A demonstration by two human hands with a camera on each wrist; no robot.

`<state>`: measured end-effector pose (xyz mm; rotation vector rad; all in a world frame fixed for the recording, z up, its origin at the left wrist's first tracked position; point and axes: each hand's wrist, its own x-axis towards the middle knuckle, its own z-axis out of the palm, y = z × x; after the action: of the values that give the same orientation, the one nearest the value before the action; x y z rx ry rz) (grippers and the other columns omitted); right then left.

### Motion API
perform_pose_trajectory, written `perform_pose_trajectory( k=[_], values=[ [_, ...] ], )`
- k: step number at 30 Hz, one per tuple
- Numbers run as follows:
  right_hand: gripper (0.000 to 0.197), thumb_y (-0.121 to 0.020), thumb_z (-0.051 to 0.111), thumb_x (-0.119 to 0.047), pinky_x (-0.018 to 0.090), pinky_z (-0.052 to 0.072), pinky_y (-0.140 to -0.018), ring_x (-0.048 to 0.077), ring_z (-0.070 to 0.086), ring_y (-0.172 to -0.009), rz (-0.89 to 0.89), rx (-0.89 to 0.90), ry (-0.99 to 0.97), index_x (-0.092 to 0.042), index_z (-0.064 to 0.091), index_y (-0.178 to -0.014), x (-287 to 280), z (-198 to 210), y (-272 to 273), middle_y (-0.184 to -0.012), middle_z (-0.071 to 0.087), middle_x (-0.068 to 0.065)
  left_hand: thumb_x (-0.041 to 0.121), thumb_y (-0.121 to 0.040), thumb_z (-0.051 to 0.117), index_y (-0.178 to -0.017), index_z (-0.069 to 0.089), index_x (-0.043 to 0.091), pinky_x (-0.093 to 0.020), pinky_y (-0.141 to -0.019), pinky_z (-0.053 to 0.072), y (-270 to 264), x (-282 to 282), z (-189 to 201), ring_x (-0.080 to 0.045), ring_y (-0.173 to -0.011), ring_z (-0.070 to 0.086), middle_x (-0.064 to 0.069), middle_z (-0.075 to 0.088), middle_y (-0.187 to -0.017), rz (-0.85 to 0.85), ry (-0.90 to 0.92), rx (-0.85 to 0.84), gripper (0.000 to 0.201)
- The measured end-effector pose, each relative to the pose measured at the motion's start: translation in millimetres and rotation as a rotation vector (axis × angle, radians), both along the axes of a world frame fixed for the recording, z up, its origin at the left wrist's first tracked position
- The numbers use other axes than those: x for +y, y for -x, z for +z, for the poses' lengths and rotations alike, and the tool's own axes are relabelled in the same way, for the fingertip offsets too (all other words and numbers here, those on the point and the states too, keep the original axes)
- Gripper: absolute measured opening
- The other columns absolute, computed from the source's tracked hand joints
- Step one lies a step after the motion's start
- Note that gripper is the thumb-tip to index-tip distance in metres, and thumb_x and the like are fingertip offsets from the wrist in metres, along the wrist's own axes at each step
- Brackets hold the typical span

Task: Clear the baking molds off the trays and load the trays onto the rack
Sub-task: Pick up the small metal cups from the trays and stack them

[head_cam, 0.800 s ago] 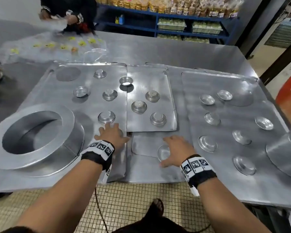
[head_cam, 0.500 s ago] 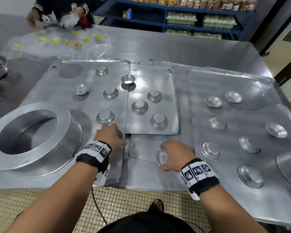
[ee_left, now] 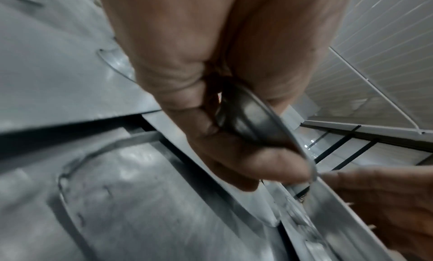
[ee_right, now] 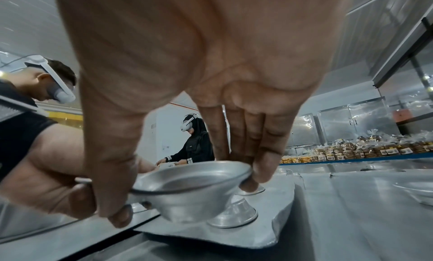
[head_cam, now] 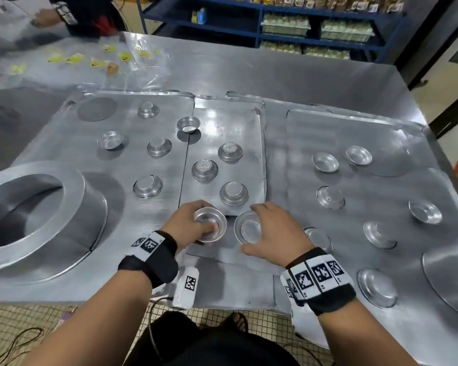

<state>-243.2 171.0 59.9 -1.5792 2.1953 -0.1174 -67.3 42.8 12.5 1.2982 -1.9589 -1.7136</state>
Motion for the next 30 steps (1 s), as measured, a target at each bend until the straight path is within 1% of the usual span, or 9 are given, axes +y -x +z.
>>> perform_pose_trajectory(
  k=[2, 4, 7, 13, 15, 17, 22, 26, 30],
  values=[
    [0.088, -0.062, 0.079, -0.050, 0.033, 0.045, -0.099, 0.020, 0.052, -0.119, -0.034, -0.026, 0.036, -0.018, 0.046, -0.138, 2.8, 4.2, -0.9, -0.130, 0.046, -0.001, -0.007, -0.085, 0.062, -0.103, 0.065, 0.012, -0.045, -0.074, 0.060, 6.3, 6.5, -5.2, -0.020, -0.081, 0.066, -0.019, 0.070, -0.093, -0.009, -0.024, 0.040, 0.027],
    [0.088, -0.061, 0.080, -0.049, 0.033, 0.047, -0.097, 0.021, 0.054, -0.114, -0.061, -0.045, 0.062, -0.020, 0.046, -0.137, 4.6, 4.3, -2.6, -0.128, 0.041, -0.002, -0.011, -0.086, 0.054, -0.103, 0.065, 0.017, -0.047, -0.083, 0.055, 13.1, 12.4, -8.7, -0.022, -0.087, 0.064, -0.020, 0.069, -0.099, -0.043, -0.050, 0.056, 0.034],
    [0.092, -0.062, 0.080, -0.048, 0.032, 0.048, -0.096, 0.020, 0.054, -0.115, -0.085, -0.058, 0.093, -0.019, 0.043, -0.141, 8.5, 2.8, -6.5, -0.128, 0.040, -0.003, -0.013, -0.088, 0.042, -0.104, 0.065, 0.012, -0.046, -0.076, 0.057, 25.4, 21.6, -6.2, -0.027, -0.087, 0.063, -0.021, 0.067, -0.097, -0.009, -0.185, 0.125, 0.037],
    [0.089, -0.065, 0.078, -0.048, 0.035, 0.043, -0.102, 0.020, 0.048, -0.120, -0.103, -0.030, 0.102, -0.017, 0.043, -0.141, 11.5, 1.7, -13.4, -0.128, 0.041, -0.001, 0.030, -0.098, 0.058, -0.100, 0.070, 0.017, -0.043, -0.082, 0.055, 42.6, 30.6, 1.7, -0.019, -0.081, 0.068, -0.004, 0.073, -0.090, 0.001, -0.391, 0.232, 0.018],
    [0.086, -0.066, 0.077, -0.048, 0.036, 0.043, -0.101, 0.020, 0.047, -0.120, -0.127, -0.034, 0.112, -0.017, 0.045, -0.139, 11.7, 1.1, -16.4, -0.128, 0.042, -0.001, 0.019, -0.092, 0.066, -0.105, 0.064, 0.013, -0.036, -0.071, 0.055, 46.7, 30.1, 1.5, -0.016, -0.072, 0.065, -0.003, 0.069, -0.087, -0.094, -0.395, 0.229, 0.014],
    [0.085, -0.067, 0.077, -0.048, 0.034, 0.043, -0.101, 0.019, 0.049, -0.121, -0.144, -0.031, 0.127, -0.017, 0.046, -0.139, 11.2, 0.9, -21.4, -0.131, 0.045, -0.001, 0.005, -0.089, 0.067, -0.113, 0.058, 0.006, -0.032, -0.064, 0.054, 48.2, 28.3, -1.7, -0.016, -0.069, 0.063, -0.006, 0.066, -0.088, -0.166, -0.383, 0.203, 0.025],
    [0.087, -0.066, 0.076, -0.050, 0.026, 0.043, -0.099, 0.014, 0.053, -0.122, -0.226, -0.026, 0.170, -0.018, 0.047, -0.142, 9.5, 1.5, -35.6, -0.138, 0.052, -0.004, 0.006, -0.076, 0.065, -0.113, 0.058, 0.008, -0.041, -0.075, 0.052, 44.4, 24.0, -1.7, -0.023, -0.082, 0.061, -0.012, 0.065, -0.092, -0.224, -0.377, 0.226, 0.038],
    [0.081, -0.060, 0.080, -0.048, 0.028, 0.049, -0.094, 0.013, 0.057, -0.115, -0.266, -0.046, 0.197, -0.024, 0.055, -0.133, 13.0, -0.6, -41.9, -0.128, 0.059, -0.008, -0.010, -0.084, 0.058, -0.105, 0.060, 0.016, -0.046, -0.079, 0.053, 45.7, 18.9, -10.6, -0.025, -0.088, 0.061, -0.012, 0.065, -0.093, -0.285, -0.335, 0.216, 0.033],
    [0.094, -0.056, 0.090, -0.023, 0.034, 0.048, -0.099, 0.017, 0.055, -0.120, -0.254, -0.095, 0.088, -0.020, 0.049, -0.140, 21.9, -2.8, -33.0, -0.134, 0.056, -0.003, -0.014, -0.086, 0.055, -0.103, 0.061, 0.019, -0.052, -0.083, 0.055, 50.7, 17.0, -16.9, -0.026, -0.090, 0.062, -0.012, 0.065, -0.096, -0.339, -0.299, 0.190, 0.038]
  ],
)
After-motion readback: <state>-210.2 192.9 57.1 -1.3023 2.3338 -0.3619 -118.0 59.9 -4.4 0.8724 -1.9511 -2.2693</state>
